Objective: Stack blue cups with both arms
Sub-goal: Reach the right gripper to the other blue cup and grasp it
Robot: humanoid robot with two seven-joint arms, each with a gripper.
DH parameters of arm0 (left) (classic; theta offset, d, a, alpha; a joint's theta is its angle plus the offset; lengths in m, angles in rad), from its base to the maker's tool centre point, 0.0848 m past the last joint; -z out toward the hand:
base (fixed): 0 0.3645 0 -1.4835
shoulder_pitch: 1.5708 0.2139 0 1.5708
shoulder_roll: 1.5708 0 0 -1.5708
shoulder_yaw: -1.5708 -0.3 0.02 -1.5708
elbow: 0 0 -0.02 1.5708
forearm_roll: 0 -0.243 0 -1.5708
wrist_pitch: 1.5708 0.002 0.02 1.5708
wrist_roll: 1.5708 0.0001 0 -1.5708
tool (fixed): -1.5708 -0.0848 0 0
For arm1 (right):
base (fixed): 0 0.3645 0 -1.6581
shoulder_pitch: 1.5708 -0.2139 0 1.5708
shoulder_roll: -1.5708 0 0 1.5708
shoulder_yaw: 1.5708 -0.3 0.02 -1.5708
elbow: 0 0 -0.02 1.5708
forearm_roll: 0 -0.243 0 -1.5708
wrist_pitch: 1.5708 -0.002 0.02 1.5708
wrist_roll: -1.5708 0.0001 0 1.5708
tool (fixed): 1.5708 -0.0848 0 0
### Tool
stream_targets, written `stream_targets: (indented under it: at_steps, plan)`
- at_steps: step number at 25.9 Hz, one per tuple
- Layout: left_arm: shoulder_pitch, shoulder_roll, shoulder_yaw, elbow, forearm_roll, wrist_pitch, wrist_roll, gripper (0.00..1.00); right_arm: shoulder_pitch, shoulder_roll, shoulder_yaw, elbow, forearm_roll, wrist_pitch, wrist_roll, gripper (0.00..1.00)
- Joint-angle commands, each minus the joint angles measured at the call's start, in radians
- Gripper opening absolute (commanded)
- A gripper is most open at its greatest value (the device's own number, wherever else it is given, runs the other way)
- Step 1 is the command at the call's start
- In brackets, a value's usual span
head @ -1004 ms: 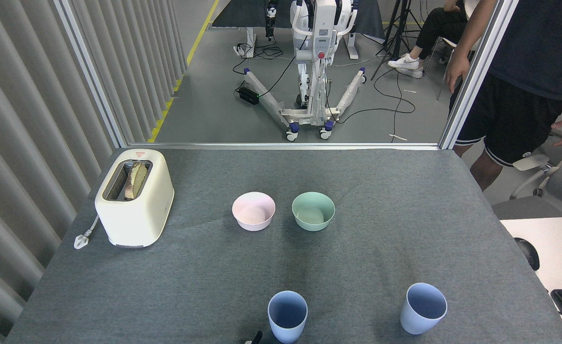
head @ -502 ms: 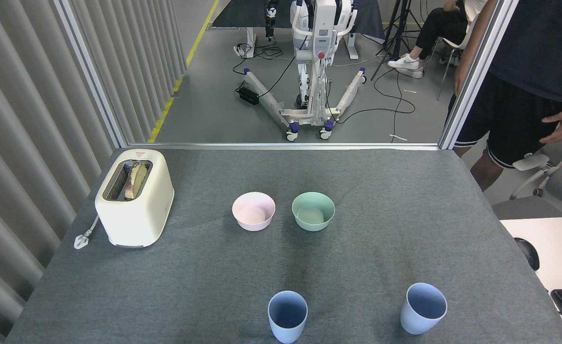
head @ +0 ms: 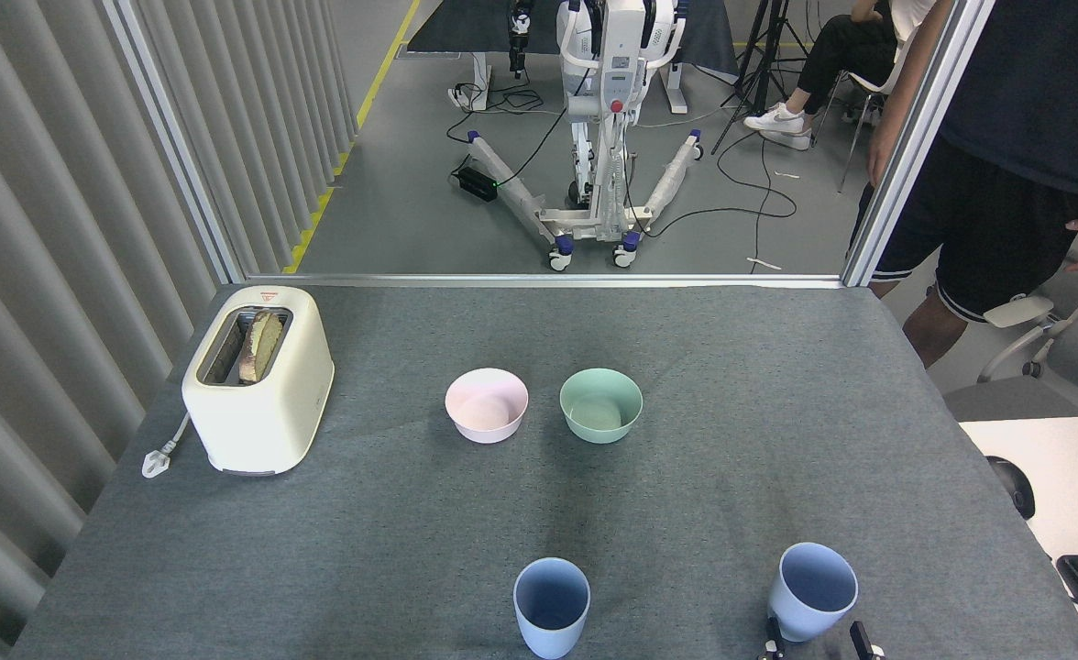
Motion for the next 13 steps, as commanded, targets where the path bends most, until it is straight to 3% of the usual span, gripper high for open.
stream_targets:
  at_steps: [1,10,13]
  plan:
    - [0.0,0.0,0.001,0.001,0.0,0.0,0.0,1.0,-0.053,-0.009,0.001,0.051,0.0,0.0,-0.001,1.0]
    - [0.0,0.0,0.001,0.001,0.0,0.0,0.0,1.0,-0.104,-0.03,0.017,0.113,0.002,-0.006,-0.001,1.0]
    - [0.0,0.0,0.003,-0.001,0.0,0.0,0.0,1.0,-0.119,-0.029,0.024,0.127,0.002,-0.004,-0.001,0.95]
